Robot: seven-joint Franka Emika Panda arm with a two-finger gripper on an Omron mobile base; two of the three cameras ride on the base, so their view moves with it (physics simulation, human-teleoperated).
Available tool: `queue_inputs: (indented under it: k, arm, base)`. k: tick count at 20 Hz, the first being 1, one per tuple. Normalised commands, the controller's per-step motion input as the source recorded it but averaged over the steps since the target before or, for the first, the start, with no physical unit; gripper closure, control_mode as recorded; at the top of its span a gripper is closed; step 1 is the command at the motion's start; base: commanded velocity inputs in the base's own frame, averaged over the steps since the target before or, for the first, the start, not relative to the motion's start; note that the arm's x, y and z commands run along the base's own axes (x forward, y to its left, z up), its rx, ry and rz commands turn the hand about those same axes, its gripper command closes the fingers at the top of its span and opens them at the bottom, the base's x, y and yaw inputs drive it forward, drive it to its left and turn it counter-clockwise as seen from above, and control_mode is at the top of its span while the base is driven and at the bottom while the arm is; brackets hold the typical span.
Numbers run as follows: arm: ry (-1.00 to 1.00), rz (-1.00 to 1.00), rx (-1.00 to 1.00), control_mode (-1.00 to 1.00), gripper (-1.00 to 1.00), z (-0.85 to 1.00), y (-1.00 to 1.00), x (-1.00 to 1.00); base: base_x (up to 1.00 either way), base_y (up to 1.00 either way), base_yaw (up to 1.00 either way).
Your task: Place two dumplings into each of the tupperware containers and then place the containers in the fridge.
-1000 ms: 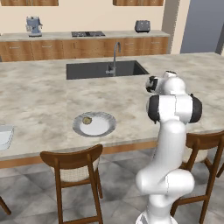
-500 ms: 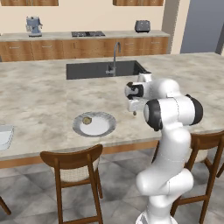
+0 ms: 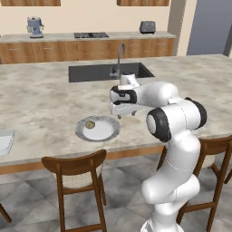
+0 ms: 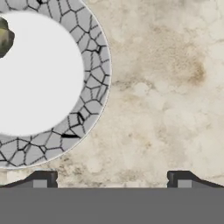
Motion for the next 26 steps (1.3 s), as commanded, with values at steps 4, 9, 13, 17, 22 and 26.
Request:
queue_inputs:
  k: [4, 9, 13, 17, 22, 26]
  arm:
    - [0.01, -0.1, 0.0, -1.0, -1.0, 0.08, 1.0, -0.02]
    - [0.0, -0.04, 0.06, -1.0, -1.0, 0.0, 0.91, 0.0]
    - [-0.03, 0.03, 0.07, -1.0, -1.0, -0.12, 0.25, 0.32]
    - [-0.13, 0.06, 0.02, -1.0, -1.0, -0.46, 0.41, 0.33]
    - [-0.01, 0.02, 0.0, -1.0, -1.0, -0.37, 0.52, 0.21]
    - [-0.01, 0.0, 0.0, -1.0, -1.0, -0.34, 0.26, 0.32]
  base:
    - [0.0, 0.0, 0.0]
    - [0.0, 0.0, 0.0]
    - [0.0, 0.0, 0.0]
    - [0.0, 0.0, 0.0]
    - [0.0, 0.0, 0.0]
    - [0.0, 0.0, 0.0]
